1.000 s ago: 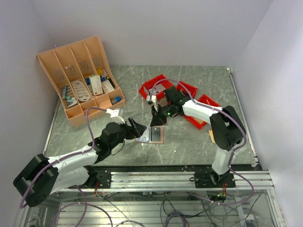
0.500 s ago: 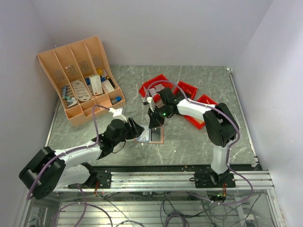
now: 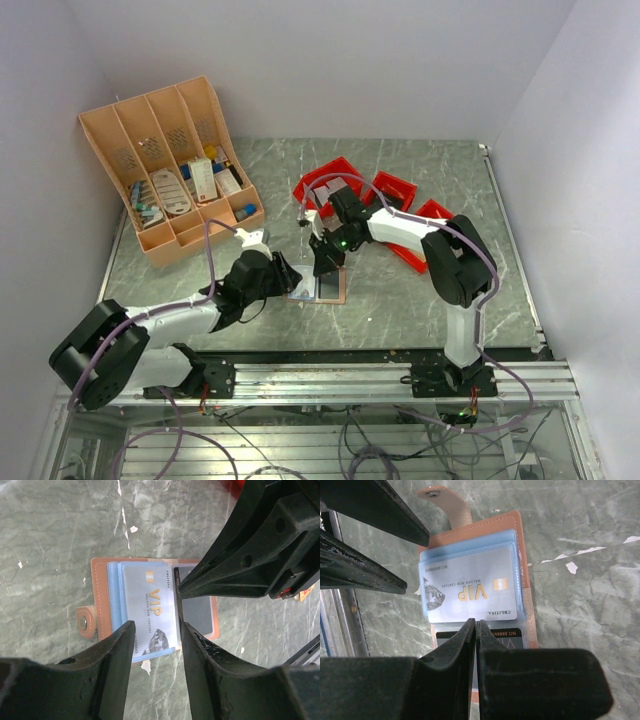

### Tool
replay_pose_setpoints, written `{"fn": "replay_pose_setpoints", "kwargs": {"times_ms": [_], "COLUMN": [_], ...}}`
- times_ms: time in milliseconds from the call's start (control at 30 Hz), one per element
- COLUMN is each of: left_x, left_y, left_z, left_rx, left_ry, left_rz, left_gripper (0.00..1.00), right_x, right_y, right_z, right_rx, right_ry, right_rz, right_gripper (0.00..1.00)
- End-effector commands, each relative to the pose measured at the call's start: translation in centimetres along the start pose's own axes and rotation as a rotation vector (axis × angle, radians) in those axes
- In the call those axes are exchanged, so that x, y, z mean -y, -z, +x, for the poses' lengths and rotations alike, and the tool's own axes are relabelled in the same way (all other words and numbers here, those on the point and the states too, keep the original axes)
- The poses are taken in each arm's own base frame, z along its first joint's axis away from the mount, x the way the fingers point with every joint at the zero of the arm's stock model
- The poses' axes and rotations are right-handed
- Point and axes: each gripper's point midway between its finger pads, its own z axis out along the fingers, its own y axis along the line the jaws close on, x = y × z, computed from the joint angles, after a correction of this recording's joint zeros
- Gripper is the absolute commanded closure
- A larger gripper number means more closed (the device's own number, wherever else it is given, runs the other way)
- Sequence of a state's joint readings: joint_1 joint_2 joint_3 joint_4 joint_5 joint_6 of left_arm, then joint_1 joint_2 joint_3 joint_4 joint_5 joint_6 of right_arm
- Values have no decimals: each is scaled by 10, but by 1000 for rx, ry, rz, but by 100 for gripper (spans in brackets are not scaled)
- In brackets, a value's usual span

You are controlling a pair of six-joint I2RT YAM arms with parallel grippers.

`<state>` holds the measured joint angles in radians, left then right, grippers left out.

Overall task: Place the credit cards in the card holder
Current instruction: Turn over the card slot in the card holder.

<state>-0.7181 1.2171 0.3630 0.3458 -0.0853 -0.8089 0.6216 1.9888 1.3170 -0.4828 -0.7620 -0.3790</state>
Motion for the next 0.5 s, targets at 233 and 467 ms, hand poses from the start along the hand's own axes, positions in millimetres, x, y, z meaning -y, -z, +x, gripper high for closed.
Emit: {"fn": "replay_pose_setpoints", "kwargs": {"times_ms": [233,467], "left_x": [5,3], "left_y": [-8,-8], "left_z": [-5,-2], "left_rx": [0,-8], "left_ry": [-12,-10], "left_rz": [25,27], "left_gripper": [44,45], "right_x": [6,8], "right_y": [-18,-22], "right_z": [12,17], "right_rx": [-50,-67], "right_ry": [-36,-53], "right_rz": [-10,-11], "right_gripper": [95,95]}}
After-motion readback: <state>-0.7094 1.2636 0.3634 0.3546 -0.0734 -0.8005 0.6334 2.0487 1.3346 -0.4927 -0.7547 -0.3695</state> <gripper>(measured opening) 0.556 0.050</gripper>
